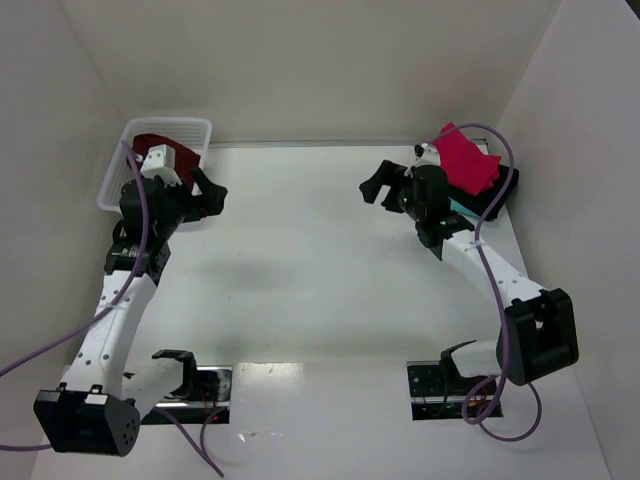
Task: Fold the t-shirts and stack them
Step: Grab crumpled tshirt from bin with the left arm, then move the tshirt to the center of the board
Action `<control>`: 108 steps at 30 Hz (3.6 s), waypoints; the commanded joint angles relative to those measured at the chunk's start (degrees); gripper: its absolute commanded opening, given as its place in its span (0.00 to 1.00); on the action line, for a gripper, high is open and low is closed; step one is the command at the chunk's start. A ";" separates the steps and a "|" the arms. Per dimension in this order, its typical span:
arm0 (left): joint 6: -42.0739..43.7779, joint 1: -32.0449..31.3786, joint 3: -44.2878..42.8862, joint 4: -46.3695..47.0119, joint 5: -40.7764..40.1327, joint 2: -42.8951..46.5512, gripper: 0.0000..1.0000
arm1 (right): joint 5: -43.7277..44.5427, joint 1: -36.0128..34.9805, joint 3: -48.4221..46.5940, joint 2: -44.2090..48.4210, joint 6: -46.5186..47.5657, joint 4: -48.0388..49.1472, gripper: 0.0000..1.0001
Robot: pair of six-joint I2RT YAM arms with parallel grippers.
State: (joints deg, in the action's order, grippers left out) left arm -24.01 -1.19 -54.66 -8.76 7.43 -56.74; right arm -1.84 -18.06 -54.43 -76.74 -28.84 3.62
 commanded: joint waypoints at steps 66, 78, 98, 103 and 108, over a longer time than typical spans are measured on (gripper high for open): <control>-9.89 13.67 -40.27 0.57 -24.05 -55.35 0.00 | -9.03 -0.04 -10.76 -0.78 -1.12 -0.98 1.00; -0.42 5.50 -60.37 -16.77 -0.83 -35.03 0.00 | -21.87 -1.45 -14.38 2.20 1.69 0.34 1.00; -8.91 -5.40 -58.38 -13.55 26.89 -15.89 0.00 | -16.48 -16.87 -2.17 16.98 0.02 16.63 1.00; -10.88 -5.40 -52.58 -9.88 30.71 -15.33 0.00 | -16.44 -20.17 -0.76 14.78 -2.17 18.88 1.00; -10.88 -5.40 -52.56 -9.88 33.00 -15.33 0.00 | -13.79 -22.56 2.38 11.44 -0.86 18.36 1.00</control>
State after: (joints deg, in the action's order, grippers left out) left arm -33.40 -6.70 -106.07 -25.35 36.43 -73.68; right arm -18.54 -38.70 -54.80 -63.08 -30.37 18.78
